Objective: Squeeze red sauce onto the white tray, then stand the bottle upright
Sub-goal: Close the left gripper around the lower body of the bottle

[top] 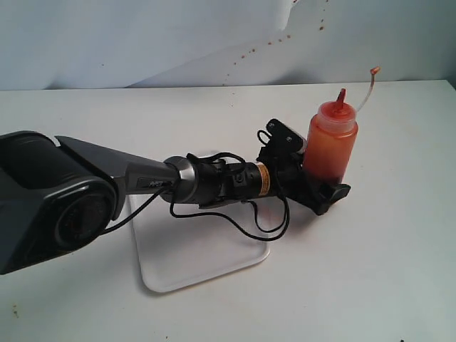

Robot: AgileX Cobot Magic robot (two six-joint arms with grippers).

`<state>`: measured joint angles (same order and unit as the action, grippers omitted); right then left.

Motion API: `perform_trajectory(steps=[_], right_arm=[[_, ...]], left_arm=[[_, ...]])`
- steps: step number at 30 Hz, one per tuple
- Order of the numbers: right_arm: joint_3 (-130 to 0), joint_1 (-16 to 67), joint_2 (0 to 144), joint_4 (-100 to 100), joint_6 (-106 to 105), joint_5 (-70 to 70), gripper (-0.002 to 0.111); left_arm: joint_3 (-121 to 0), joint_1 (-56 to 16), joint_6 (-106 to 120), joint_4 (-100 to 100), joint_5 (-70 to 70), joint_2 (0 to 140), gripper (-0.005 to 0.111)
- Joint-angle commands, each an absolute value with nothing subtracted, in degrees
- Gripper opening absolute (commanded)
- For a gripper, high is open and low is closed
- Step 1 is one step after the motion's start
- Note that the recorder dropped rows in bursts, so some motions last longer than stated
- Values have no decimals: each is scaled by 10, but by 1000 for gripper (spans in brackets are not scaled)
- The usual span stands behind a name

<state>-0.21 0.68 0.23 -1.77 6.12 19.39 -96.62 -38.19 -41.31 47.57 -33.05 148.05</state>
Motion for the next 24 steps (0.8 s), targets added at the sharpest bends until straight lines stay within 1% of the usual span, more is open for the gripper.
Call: perform_trajectory(steps=[1,24], right_arm=[[0,6,0,-15,60,194,0],[0,6,0,-15,60,194,0]], left_arm=[[-990,-389,-419,468,-316,1488,104],[-996,-389,-415,485,-327,1501,104]])
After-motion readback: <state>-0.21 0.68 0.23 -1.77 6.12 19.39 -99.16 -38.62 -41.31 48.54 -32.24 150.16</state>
